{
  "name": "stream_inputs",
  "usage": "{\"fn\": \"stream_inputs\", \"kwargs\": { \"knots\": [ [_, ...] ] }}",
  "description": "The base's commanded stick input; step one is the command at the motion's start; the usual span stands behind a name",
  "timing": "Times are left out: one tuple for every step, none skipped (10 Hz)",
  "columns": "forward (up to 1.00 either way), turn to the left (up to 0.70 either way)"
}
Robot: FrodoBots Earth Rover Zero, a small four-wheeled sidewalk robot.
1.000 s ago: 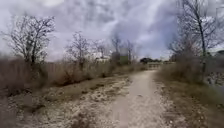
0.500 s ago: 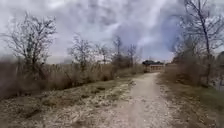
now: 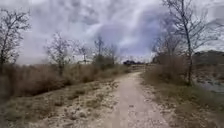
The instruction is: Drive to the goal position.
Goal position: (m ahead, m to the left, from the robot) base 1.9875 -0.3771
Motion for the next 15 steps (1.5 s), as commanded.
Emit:
{"fn": "stream_inputs", "kwargs": {
  "knots": [
    [0.7,0.0],
    [0.7,0.0],
    [0.7,0.0],
    [0.7,0.0],
    [0.7,0.0],
    [0.7,0.0],
    [0.7,0.0],
    [0.7,0.0],
    [0.7,-0.16],
    [0.7,-0.32],
    [0.7,-0.35],
    [0.7,-0.33],
    [0.7,-0.26],
    [0.7,-0.15],
    [0.7,-0.03]
  ]
}}
